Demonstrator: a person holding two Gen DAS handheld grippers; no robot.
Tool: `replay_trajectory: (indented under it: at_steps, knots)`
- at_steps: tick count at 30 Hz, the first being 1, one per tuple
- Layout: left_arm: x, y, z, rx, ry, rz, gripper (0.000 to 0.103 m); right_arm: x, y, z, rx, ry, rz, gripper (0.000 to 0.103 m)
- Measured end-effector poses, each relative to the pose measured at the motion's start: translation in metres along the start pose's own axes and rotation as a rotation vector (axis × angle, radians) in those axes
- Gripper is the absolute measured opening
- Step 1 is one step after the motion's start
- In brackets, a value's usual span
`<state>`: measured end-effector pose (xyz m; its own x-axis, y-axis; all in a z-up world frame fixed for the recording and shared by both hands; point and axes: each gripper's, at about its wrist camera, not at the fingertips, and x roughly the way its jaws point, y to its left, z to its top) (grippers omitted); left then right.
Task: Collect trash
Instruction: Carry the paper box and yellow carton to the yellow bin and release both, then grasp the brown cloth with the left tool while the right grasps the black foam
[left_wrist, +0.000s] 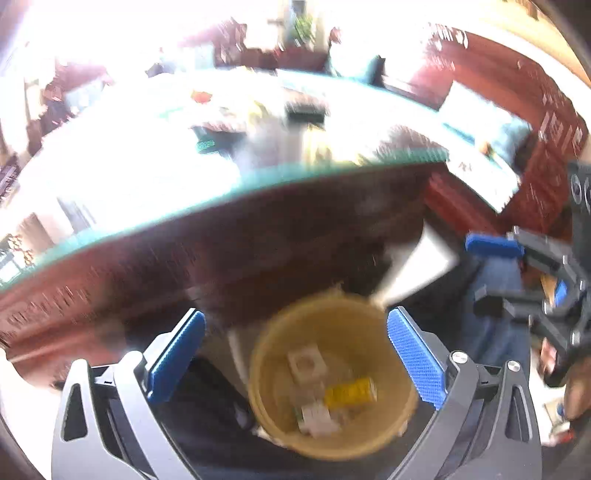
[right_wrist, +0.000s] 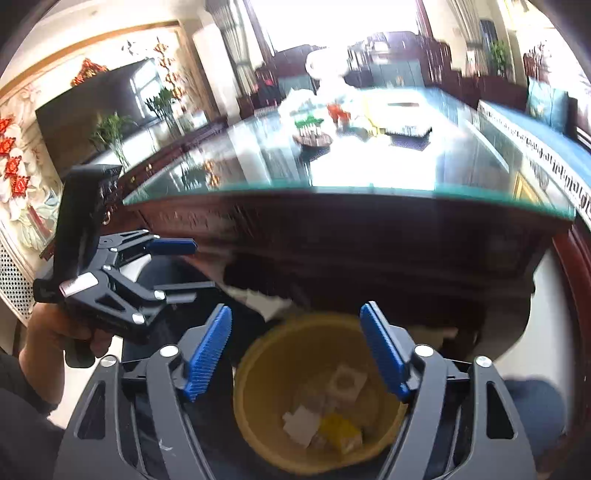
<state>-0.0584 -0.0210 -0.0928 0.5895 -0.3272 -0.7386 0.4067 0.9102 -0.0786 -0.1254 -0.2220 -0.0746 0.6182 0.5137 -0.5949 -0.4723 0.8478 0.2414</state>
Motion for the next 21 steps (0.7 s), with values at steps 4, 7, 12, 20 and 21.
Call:
replay_trajectory:
  at_steps: [4, 7, 12, 20, 21]
  knots:
    - [-0.005, 0.014, 0.034, -0.068, -0.079, 0.04, 0.099, -0.003, 0.003, 0.024, -0.041, -0.105, -0.048, 0.093]
    - [-0.001, 0.027, 0.055, -0.119, -0.116, 0.075, 0.099, -0.003, 0.004, 0.039, -0.074, -0.179, -0.09, 0.095]
    - [0.018, 0.045, 0.09, -0.164, -0.143, 0.12, 0.099, 0.01, 0.001, 0.06, -0.116, -0.234, -0.18, 0.095]
    - [0.068, 0.071, 0.138, -0.164, -0.069, 0.161, 0.099, 0.04, -0.03, 0.081, -0.063, -0.215, -0.136, 0.095]
    - [0.075, 0.073, 0.144, -0.161, -0.06, 0.171, 0.099, 0.042, -0.032, 0.082, -0.061, -0.216, -0.136, 0.095]
